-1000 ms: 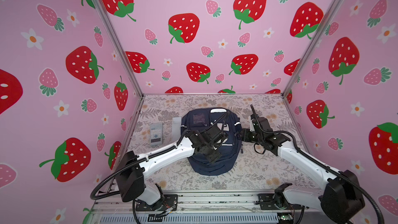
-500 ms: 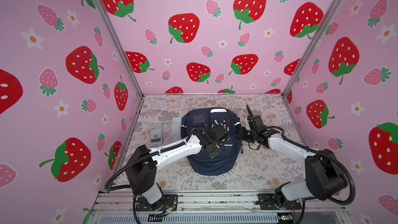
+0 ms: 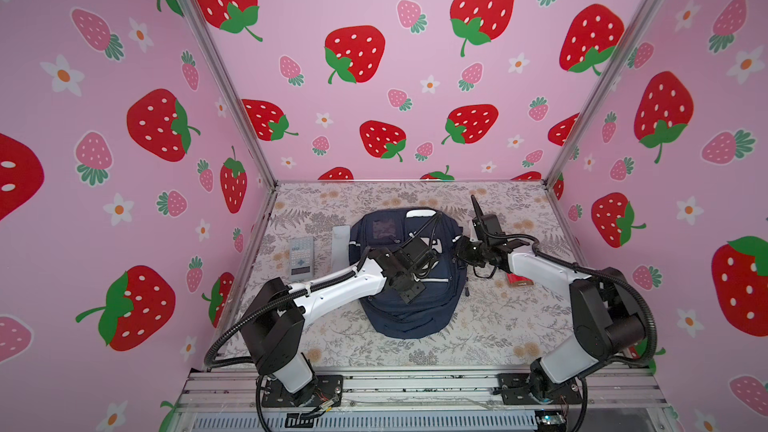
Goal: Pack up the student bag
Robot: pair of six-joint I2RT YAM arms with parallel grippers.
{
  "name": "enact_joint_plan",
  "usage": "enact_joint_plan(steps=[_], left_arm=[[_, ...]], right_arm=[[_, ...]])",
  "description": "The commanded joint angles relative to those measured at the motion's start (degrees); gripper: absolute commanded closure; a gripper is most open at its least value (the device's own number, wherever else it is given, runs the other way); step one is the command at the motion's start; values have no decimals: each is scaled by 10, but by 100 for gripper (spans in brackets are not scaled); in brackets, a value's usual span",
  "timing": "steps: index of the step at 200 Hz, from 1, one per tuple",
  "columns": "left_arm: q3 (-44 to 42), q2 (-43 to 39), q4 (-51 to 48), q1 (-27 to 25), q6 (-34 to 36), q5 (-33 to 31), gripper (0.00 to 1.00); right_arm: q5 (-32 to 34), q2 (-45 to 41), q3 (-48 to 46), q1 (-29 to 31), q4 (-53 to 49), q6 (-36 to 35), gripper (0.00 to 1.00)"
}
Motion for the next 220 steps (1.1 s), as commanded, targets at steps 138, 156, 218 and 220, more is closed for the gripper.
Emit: enact_joint_plan(steps=[138, 156, 218, 220], left_arm=[[0, 6, -58, 1, 30, 102, 25], [-8, -12, -54, -2, 34, 121, 25], [0, 27, -41, -11, 29, 31, 49], [2, 29, -40, -10, 28, 29, 51]], right_arm=[[-12, 29, -21, -34, 22, 41, 55], [-17, 29, -25, -34, 35, 42, 54], [-54, 42, -32, -37, 74, 67, 68], [-55, 42, -33, -37, 75, 68, 68]])
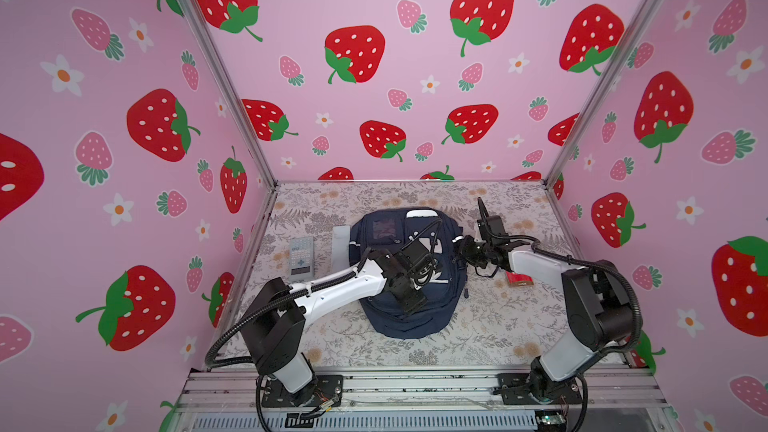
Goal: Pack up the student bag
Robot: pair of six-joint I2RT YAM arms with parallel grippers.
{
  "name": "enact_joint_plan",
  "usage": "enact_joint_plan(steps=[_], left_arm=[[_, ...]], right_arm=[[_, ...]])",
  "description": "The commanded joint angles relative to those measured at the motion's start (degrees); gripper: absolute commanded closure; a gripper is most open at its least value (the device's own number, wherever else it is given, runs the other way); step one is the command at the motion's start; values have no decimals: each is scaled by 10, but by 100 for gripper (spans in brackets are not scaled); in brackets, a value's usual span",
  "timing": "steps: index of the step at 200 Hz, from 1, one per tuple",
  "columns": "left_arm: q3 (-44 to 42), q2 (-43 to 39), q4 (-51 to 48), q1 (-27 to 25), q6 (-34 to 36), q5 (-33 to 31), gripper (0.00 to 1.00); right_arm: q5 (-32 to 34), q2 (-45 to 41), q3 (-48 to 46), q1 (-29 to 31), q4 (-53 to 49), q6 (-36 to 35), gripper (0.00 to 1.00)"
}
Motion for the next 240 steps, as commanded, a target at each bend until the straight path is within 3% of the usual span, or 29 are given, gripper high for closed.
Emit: enact_joint_plan(steps=[1, 36, 60, 65, 77, 103, 117, 200, 240], left_arm=[[10, 28, -5, -3, 3, -55, 52], [14, 21, 6, -10, -1, -63, 77], [4, 3, 16, -13, 0, -57, 93], [3, 1, 16, -13, 0, -56, 100], [3, 0, 16, -14, -1, -56, 100], [1, 0, 19, -15, 0, -51, 100], [2, 0, 19, -15, 0, -48, 100], [-5, -3, 24, -15, -1, -45, 100], [-2, 3, 29, -15, -14, -49, 100]], right_arm=[[-20, 10, -16, -4, 24, 20, 69], [-31, 9, -29, -3, 35, 32, 71], [-16, 15, -29, -6, 21, 37, 59], [-11, 15, -31, -7, 17, 39, 58], [-9, 10, -40, -7, 21, 43, 58], [-15, 0, -49, -7, 44, 46, 77], [-17, -5, -52, -7, 56, 45, 82], [-13, -32, -51, -19, 87, 22, 96], [12, -89, -70, -19, 61, 20, 99]])
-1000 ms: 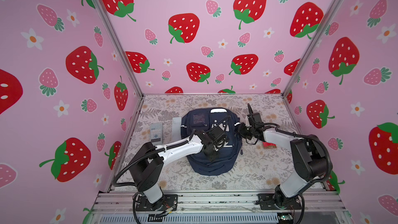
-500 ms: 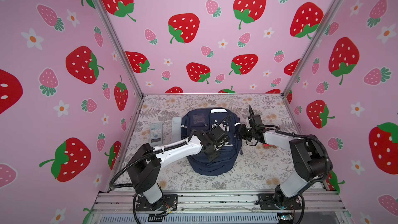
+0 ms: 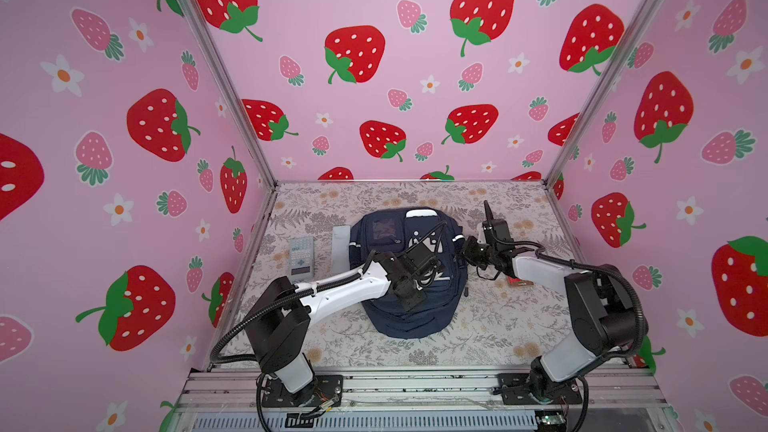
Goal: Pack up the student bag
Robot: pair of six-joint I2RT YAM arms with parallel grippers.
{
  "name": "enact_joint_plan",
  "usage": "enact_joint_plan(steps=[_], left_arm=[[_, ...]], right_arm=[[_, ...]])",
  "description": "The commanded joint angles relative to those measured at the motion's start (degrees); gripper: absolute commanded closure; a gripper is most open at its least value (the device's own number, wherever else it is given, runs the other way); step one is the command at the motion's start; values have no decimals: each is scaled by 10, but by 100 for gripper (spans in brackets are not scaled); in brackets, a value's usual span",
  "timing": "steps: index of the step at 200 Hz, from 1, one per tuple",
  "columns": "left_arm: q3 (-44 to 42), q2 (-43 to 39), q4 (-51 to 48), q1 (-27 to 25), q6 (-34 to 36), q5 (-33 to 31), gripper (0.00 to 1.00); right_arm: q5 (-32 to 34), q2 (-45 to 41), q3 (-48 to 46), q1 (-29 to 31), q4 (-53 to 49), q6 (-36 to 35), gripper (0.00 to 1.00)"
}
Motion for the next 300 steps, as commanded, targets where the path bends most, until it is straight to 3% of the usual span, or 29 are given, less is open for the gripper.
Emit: enact_joint_plan(steps=[1, 80, 157, 184, 208, 233, 266, 300], left_arm=[[-3, -7, 8, -1, -15, 3, 100], [-6, -21, 33, 17, -41, 7, 100], [-12, -30, 47, 25, -55, 7, 100], [-7, -31, 28, 25, -34, 12, 100], [-4, -32, 19, 25, -18, 30, 100], [-3, -36, 15, 26, -12, 33, 100], [-3, -27, 8, 26, -8, 39, 100], [0, -24, 6, 26, -8, 43, 100]], right_arm=[[28, -51, -18, -6, -11, -5, 99], [20, -153, -107, 1, -10, 10, 100], [44, -227, -185, 46, -29, 29, 100], [121, -243, -132, 49, -161, -59, 55], [182, -215, -53, 49, -256, -149, 43], [213, -148, 24, 51, -303, -232, 48], [267, -69, 97, 94, -342, -299, 68], [290, -36, 95, 154, -318, -338, 66]])
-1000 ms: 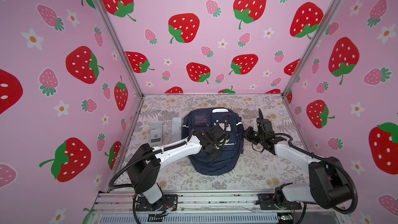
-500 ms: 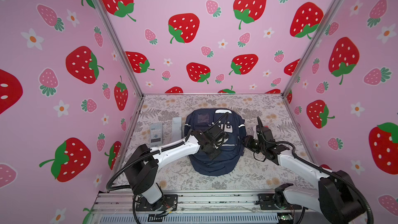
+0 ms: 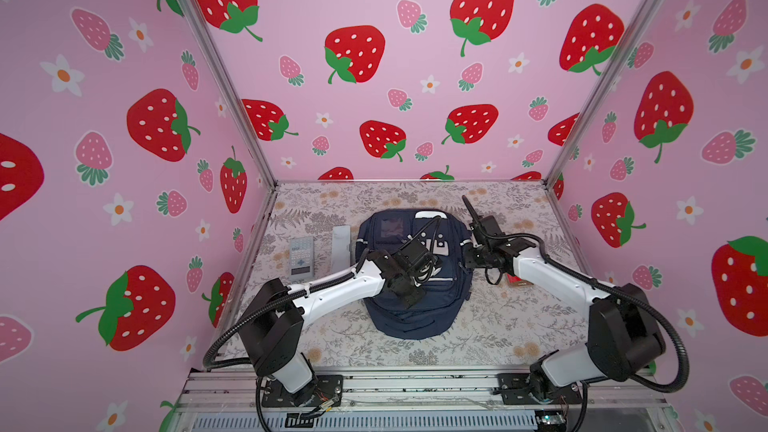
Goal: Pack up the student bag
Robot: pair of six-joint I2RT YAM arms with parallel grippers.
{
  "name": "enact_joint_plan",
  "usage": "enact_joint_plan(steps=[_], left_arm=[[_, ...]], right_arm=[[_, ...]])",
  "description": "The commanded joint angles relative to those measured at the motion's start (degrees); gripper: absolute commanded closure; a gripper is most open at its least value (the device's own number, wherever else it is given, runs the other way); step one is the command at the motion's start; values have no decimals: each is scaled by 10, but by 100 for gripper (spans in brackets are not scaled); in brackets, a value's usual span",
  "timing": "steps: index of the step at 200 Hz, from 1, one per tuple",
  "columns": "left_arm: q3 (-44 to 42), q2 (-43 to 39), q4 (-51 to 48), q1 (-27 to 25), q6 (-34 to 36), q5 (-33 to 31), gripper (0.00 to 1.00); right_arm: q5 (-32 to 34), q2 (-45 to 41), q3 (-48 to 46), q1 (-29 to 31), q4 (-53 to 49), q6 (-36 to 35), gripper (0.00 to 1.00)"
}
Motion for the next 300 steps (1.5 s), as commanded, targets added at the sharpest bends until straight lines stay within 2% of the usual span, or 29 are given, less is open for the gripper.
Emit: enact_joint_plan(steps=[1, 72, 125, 158, 189, 246, 269, 300], left_arm=[[10, -4, -11, 5, 2, 7, 100], [9, -3, -13, 7, 2, 5, 100], [13, 2, -15, 9, 2, 7, 100], [13, 0, -16, 9, 2, 7, 100], [11, 0, -17, 10, 2, 5, 100], [14, 4, -19, 10, 2, 8, 100], [13, 3, -19, 10, 2, 6, 100], [13, 6, -21, 10, 2, 10, 100]], right_arm=[[35, 15, 1, 35, -21, -63, 66], [48, 70, 7, 40, -6, -68, 69], [45, 26, -19, 40, -11, -51, 64], [31, 35, -17, 40, -13, -60, 67], [59, 38, -15, 41, -36, -45, 65], [61, 25, -18, 41, -49, -46, 62], [75, 35, -9, 42, -67, -43, 64], [68, -5, -7, 42, -72, -31, 61]])
